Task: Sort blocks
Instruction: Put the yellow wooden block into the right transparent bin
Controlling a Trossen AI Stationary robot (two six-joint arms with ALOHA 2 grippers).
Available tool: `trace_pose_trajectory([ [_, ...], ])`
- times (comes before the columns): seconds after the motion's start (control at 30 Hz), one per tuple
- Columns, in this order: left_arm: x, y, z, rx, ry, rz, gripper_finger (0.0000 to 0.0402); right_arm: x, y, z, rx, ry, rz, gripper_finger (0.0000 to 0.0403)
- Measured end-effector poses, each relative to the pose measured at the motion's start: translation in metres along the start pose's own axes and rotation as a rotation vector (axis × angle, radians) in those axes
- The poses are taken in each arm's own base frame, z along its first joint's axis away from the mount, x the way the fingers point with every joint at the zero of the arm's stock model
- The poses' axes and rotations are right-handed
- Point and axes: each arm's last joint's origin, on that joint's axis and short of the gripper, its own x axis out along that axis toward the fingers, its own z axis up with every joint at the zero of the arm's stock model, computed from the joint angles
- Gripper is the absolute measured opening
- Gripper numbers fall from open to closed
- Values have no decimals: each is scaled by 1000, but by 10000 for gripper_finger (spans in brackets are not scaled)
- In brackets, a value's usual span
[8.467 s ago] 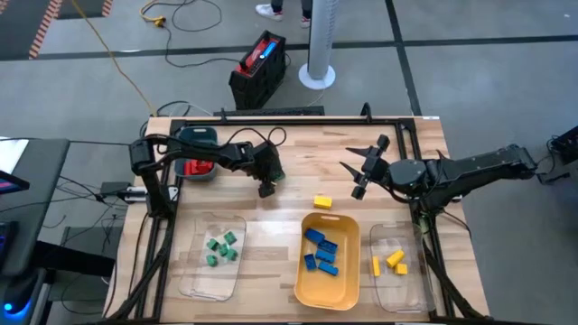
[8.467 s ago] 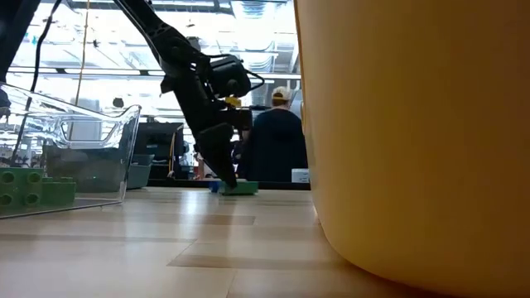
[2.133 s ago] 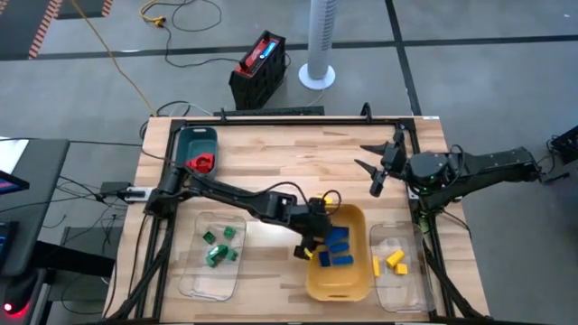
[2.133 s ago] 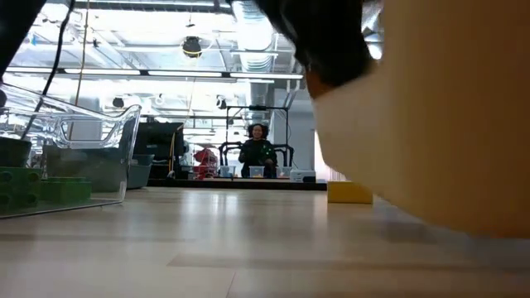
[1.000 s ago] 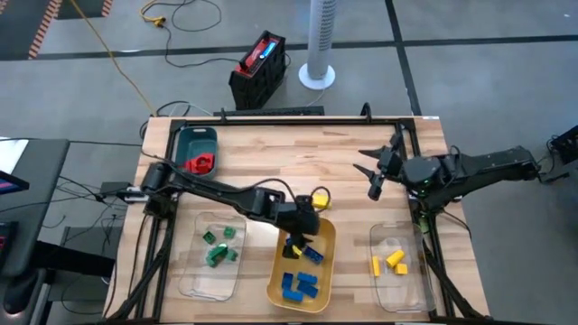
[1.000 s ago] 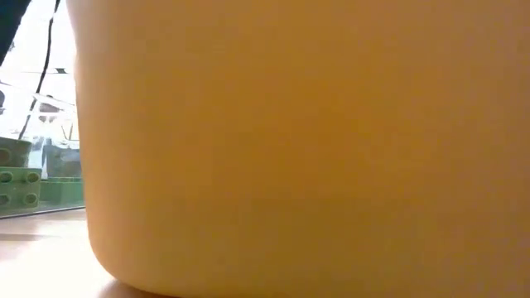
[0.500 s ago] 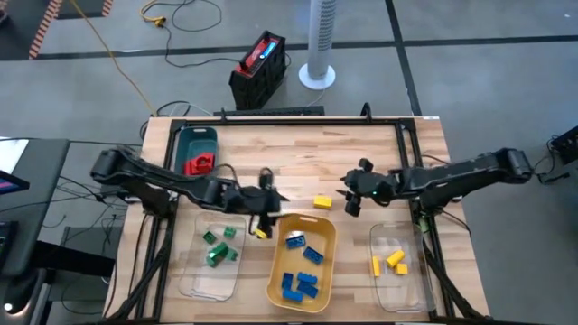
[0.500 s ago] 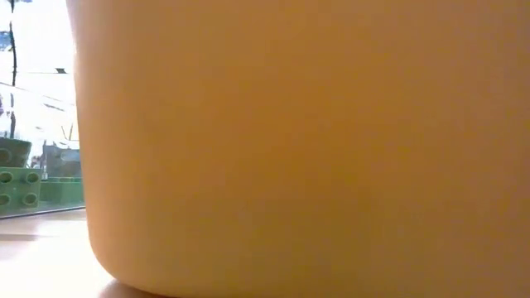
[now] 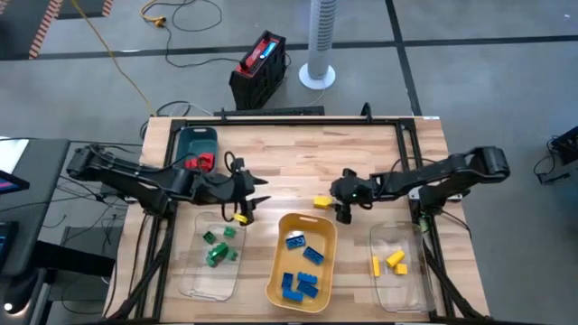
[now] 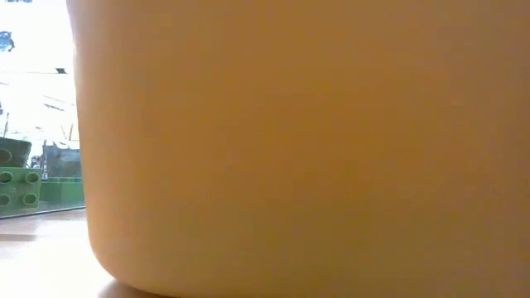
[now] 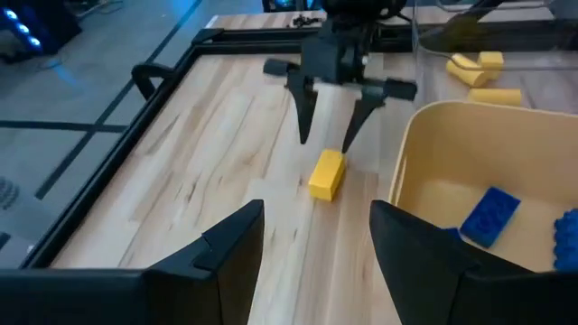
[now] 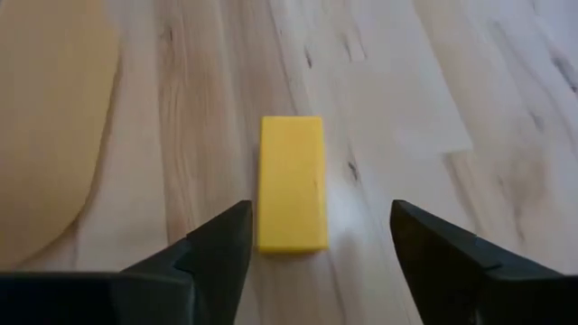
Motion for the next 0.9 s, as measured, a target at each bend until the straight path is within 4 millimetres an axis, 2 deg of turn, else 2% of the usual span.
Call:
trace_pose_trajectory([
  [0.23,2,4,-3,8,33,21,196,20,2,-8,-7,52,-6,308],
  [0.43,2,5,-4,8,43,23,196,34,1,-14,-9,90,-14,301],
  [0.6,2,5,-5,-1,47,23,196,34,1,-12,-33,69,-7,247],
  [0.83,2,4,-5,0,51,19,196,29,0,-9,-72,47,-14,111],
  [0.9,2,4,-5,2,52,19,196,24,-2,-9,-93,77,-19,94],
])
